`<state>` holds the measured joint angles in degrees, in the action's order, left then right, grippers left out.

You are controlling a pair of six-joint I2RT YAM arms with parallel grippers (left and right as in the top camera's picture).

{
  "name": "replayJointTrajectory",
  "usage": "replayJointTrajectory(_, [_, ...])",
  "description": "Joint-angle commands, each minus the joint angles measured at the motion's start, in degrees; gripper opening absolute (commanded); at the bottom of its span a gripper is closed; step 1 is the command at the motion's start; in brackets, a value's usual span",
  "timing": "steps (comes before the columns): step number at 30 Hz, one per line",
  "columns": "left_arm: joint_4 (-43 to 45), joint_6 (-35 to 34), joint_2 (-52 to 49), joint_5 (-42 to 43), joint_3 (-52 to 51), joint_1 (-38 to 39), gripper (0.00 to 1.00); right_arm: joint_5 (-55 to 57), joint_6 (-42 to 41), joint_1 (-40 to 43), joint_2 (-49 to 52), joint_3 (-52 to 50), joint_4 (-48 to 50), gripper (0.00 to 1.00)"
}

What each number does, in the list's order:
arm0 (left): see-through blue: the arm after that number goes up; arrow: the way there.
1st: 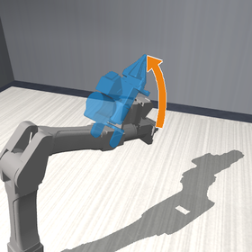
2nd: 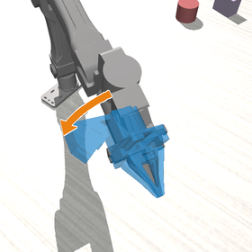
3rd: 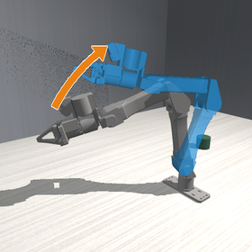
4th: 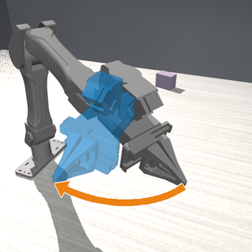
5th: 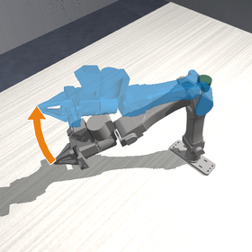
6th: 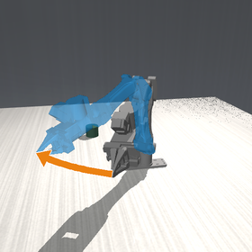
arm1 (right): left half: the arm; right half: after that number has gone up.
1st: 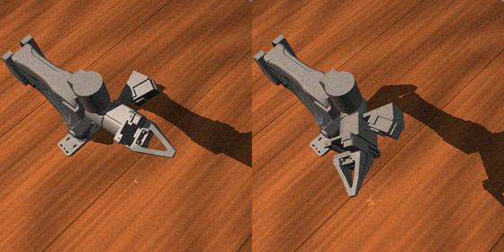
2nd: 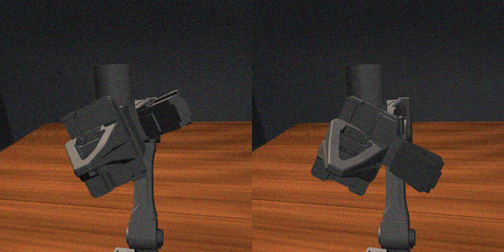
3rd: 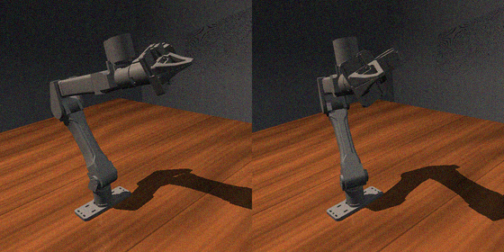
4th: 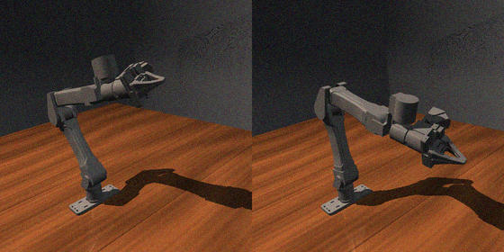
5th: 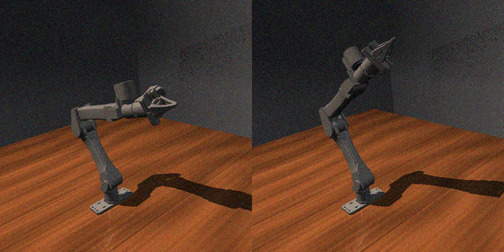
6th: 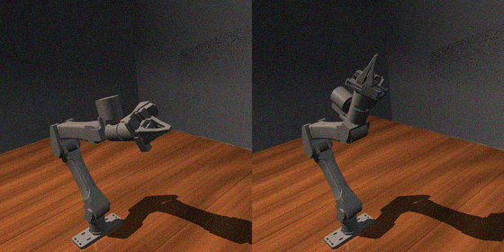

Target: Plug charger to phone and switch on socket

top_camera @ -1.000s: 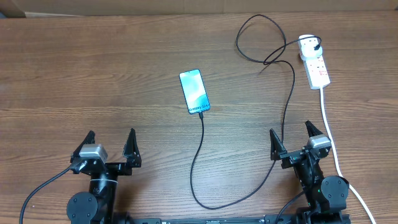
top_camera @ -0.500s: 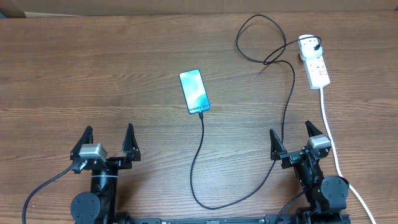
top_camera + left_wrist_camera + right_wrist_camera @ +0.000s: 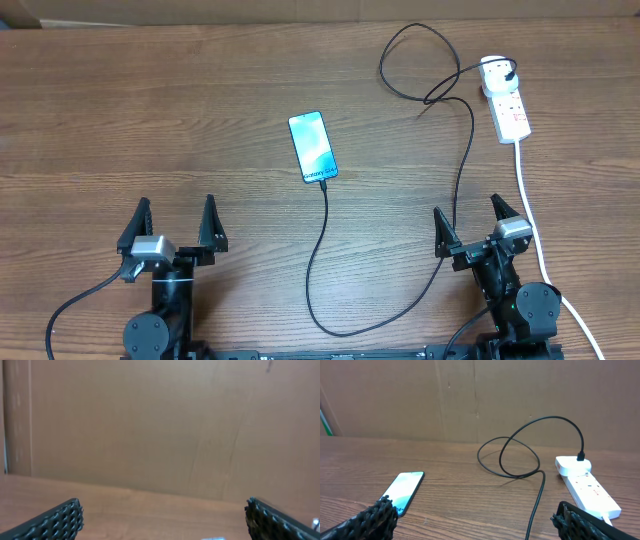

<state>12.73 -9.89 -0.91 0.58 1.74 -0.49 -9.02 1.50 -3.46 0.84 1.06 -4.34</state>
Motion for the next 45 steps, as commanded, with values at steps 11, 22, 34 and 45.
replayJointTrajectory(11, [-0.1,7.2,0.8,-2.3,-1.5,0.5,1.0,-0.2,-0.2,-0.3,-0.7,-0.6,0.2,1.0])
replayJointTrajectory(22, [-8.1,7.1,0.8,-4.2,-1.5,0.5,1.0,-0.2,-0.2,-0.3,-0.7,-0.6,0.2,1.0])
replayJointTrajectory(34, [-16.9,6.1,0.8,-4.2,-1.5,0.5,1.0,-0.2,-0.2,-0.3,-0.7,-0.6,0.2,1.0])
replayJointTrajectory(45, [-16.9,8.3,0.8,-4.2,-1.5,0.5,0.99,-0.2,-0.2,-0.3,-0.7,-0.6,0.2,1.0])
